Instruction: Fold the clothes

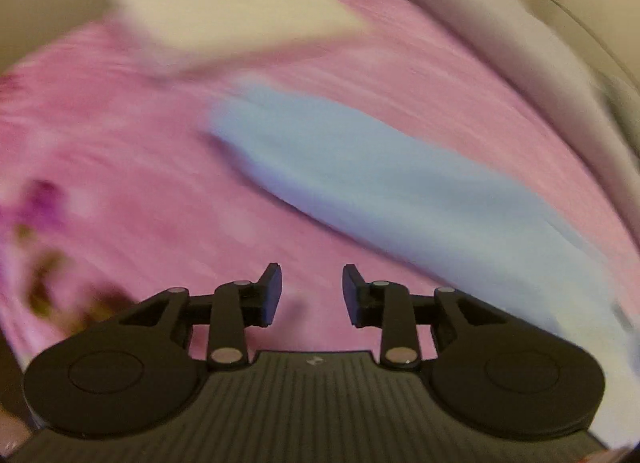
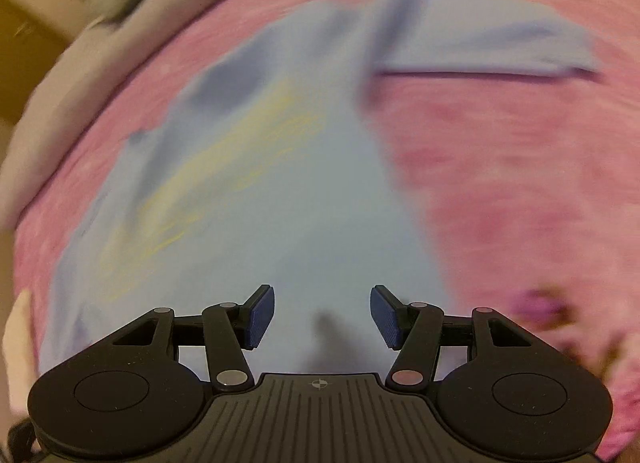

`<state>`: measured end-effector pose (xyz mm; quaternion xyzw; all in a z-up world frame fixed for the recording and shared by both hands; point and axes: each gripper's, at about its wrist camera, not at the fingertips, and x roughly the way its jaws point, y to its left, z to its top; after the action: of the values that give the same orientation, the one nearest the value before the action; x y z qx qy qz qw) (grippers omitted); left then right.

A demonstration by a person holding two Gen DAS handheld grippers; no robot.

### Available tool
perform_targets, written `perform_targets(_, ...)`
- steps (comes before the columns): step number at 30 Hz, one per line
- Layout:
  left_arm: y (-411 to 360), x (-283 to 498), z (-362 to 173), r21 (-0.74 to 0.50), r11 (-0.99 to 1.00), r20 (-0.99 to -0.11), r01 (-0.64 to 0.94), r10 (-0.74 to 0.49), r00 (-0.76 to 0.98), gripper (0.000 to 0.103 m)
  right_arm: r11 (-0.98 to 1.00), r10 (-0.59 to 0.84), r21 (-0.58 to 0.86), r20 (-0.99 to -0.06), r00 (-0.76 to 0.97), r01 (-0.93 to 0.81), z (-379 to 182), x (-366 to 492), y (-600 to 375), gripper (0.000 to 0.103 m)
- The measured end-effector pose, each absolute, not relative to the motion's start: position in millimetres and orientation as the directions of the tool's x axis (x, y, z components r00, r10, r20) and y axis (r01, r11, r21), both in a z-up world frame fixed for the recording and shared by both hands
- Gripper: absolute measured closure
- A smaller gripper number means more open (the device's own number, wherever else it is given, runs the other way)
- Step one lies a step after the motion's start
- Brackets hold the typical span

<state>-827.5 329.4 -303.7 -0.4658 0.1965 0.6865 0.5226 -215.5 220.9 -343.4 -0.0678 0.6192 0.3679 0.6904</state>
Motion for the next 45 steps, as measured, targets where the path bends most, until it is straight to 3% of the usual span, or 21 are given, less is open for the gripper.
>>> perform_targets(7,300.1,-640.9,-293.9,-0.479,-0.105,-0.807,-0.871,0.444,0.390,0.076,0.834,0.507,0.500,-0.861,-0.036,-0.235,-364.7,-97.4,133.4,0.046)
perform_targets(13,306.2,-546.9,-301.9,-0.506,-0.070,-0.806,-0.860,0.392,0.443,0.076,0.805,0.593,0.590,-0.804,0.048,-0.056,-367.9,6.3,102.8,0.046)
perform_targets(20,328.8,-498.2,-308.5,-0.512,-0.051,-0.810,-0.857,0.361,0.462,0.076,0.554,0.771,0.724,-0.632,0.075,0.411,-406.4,82.7,76.1,0.046)
perform_targets(22,336.5,-482.2,-304.7,-0.515,-0.012,-0.806,-0.857,0.345,0.480,0.076,0.561,0.768,0.723,-0.636,0.071,0.403,-406.7,92.9,76.6,0.046)
perform_targets(26,347.6,-449.8,-299.2,-0.504,0.064,-0.804,-0.861,0.331,0.495,0.075,0.722,0.679,0.675,-0.733,0.035,0.148,-401.8,105.1,100.8,0.046)
perform_targets(29,353.9,-431.7,-303.6,-0.506,0.062,-0.808,-0.860,0.313,0.498,0.075,0.738,0.671,0.670,-0.741,0.014,0.081,-413.9,116.2,122.2,0.047)
perform_targets(30,355.3,-427.2,-304.5,-0.512,0.059,-0.807,-0.857,0.308,0.504,0.075,0.741,0.669,0.668,-0.743,0.001,0.073,-419.9,118.3,128.3,0.052)
perform_targets(31,355.2,-422.6,-303.6,-0.514,0.066,-0.806,-0.855,0.303,0.508,0.075,0.745,0.667,0.665,-0.745,-0.017,0.054,-423.5,116.7,133.6,0.091)
perform_targets(34,355.4,-416.1,-298.8,-0.510,0.099,-0.807,-0.854,0.289,0.516,0.075,0.758,0.648,0.647,-0.761,-0.019,-0.083,-402.0,113.2,151.1,0.093)
perform_targets(38,354.5,-416.6,-294.8,-0.499,0.133,-0.814,-0.856,0.266,0.516,0.075,0.677,0.725,0.696,-0.687,0.051,-0.239,-322.3,110.6,137.2,0.093)
perform_targets(41,350.9,-426.4,-300.5,-0.490,0.119,-0.829,-0.863,0.244,0.504,0.076,0.717,0.686,0.629,-0.713,0.145,-0.299,-274.8,121.0,101.3,0.093)
perform_targets(45,346.3,-439.4,-308.0,-0.477,0.102,-0.846,-0.873,0.214,0.488,0.076,0.814,0.563,0.505,-0.808,0.174,-0.287,-299.8,131.1,62.1,0.093)
